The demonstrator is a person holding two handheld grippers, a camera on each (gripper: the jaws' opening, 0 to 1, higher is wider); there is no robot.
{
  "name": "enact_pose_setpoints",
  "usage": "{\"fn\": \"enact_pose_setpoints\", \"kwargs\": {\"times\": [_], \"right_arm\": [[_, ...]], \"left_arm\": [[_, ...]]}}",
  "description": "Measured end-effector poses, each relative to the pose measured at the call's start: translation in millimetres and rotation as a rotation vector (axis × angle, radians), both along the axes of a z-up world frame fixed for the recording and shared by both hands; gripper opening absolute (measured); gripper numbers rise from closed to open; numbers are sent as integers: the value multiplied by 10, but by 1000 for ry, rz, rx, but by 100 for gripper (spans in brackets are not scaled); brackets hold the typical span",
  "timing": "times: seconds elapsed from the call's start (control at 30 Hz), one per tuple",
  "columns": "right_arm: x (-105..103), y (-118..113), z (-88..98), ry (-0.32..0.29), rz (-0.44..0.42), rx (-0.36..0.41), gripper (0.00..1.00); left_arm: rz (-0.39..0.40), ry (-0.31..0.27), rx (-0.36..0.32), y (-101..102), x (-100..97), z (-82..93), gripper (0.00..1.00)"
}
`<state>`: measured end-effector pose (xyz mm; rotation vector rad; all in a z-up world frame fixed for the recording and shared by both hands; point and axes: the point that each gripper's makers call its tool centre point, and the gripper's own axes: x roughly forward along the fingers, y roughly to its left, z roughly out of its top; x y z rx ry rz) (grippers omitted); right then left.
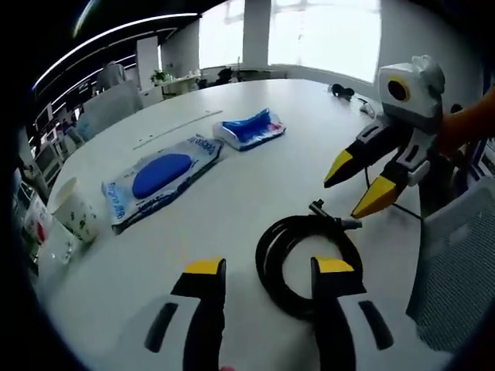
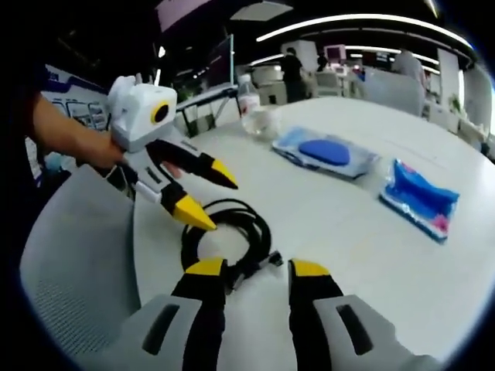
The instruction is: Arrange the tabletop items into an orderly group along one side of the table until the central work area is clear of visible clutter.
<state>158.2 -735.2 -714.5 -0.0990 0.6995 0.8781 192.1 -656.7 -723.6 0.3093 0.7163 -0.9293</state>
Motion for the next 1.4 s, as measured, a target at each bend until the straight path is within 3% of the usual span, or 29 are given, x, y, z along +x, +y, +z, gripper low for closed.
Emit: {"fn": "enact_pose_setpoints", "kwargs": {"times": [0.17,0.6,0.73,1.0,1.1,1.4], "right_arm": [[-4,38,-38,25,-7,-9,23],[-38,50,-153,104,-74,-44,22],[-56,76,-175,122,-73,-53,22],[-63,129,-219,148,-83,-82,22],[-139,158,-276,151,-69,-120,23],[-80,117,-285,147,-88,-176,18]], "left_arm": [[8,37,-10,-11,-31,-29,33],[50,101,38,44,-82,-179,28],[55,97,39,43,-82,-167,26],[76,158,27,-4,-189,-159,21],[71,156,32,-15,-232,-160,20],[80,136,49,3,-226,-186,13]]}}
